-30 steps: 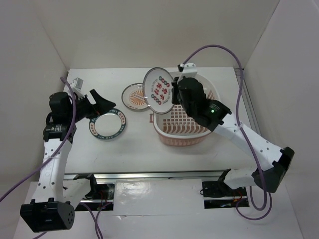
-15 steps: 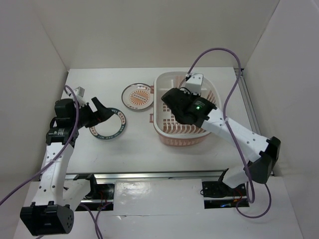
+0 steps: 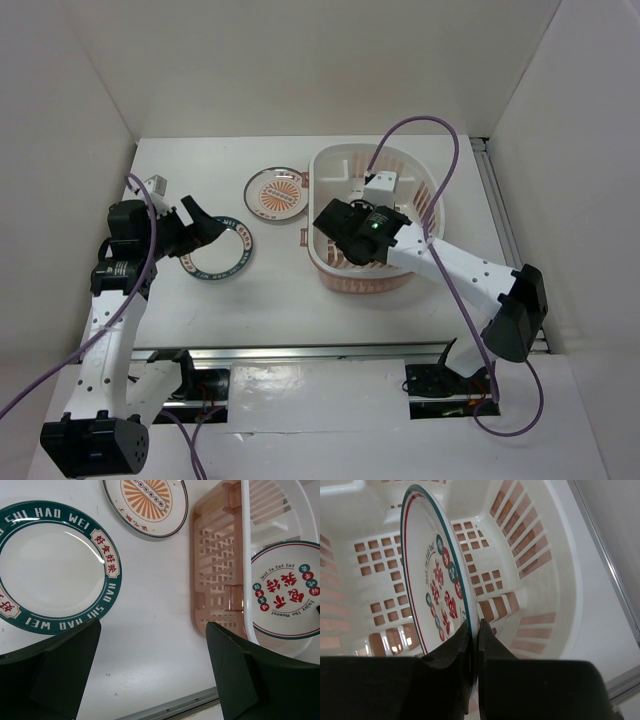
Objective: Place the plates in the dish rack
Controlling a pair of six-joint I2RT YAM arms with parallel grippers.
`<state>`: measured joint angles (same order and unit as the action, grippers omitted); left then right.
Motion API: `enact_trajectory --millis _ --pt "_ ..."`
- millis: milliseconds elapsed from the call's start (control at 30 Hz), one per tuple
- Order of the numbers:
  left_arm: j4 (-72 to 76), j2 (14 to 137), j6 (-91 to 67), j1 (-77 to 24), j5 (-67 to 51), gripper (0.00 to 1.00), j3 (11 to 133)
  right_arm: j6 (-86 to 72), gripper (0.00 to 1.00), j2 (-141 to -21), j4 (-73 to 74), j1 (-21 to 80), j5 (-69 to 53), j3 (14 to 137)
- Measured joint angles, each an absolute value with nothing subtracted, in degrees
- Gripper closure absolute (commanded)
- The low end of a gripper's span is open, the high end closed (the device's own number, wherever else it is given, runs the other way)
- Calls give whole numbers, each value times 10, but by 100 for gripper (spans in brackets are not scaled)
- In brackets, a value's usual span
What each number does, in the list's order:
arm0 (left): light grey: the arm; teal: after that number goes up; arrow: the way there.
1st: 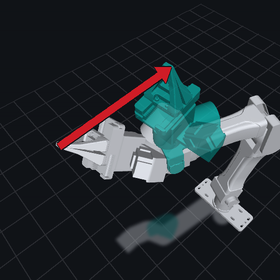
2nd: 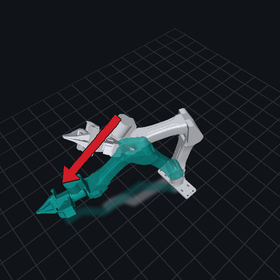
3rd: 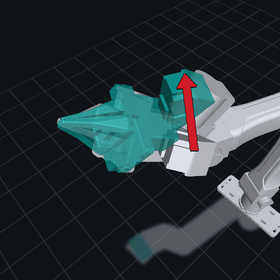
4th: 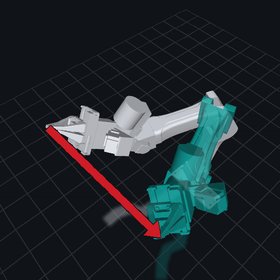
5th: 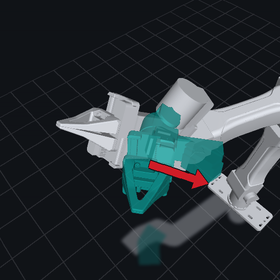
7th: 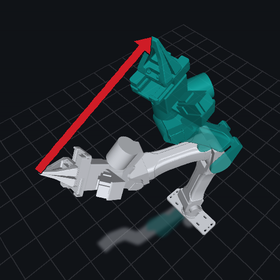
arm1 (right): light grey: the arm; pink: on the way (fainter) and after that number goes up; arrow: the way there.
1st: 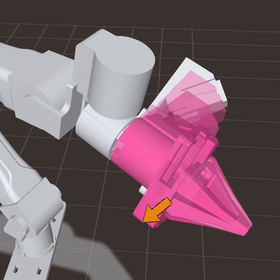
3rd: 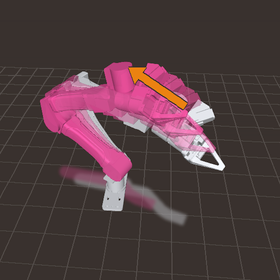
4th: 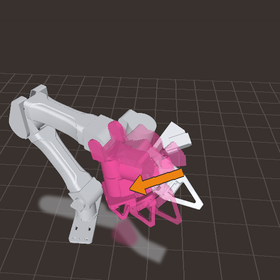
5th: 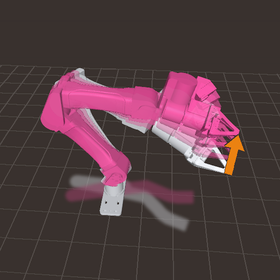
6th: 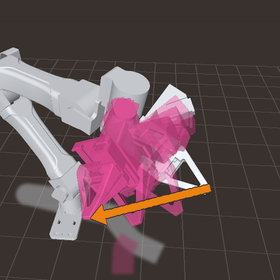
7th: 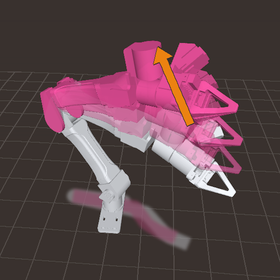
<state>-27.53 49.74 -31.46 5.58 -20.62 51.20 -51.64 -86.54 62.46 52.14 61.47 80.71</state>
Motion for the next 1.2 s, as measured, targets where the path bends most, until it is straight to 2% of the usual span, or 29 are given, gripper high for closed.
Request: enact_trajectory --millis 967,1100,1200 --pt "-284 497 -315 56 -197 0 512 -536 99 -890 606 557 600 772" --pt "-287 497 -315 56 -195 0 512 -543 92 -901 606 563 609 772" --pt "-288 497 -315 56 -193 0 512 -550 74 -910 604 568 616 773"
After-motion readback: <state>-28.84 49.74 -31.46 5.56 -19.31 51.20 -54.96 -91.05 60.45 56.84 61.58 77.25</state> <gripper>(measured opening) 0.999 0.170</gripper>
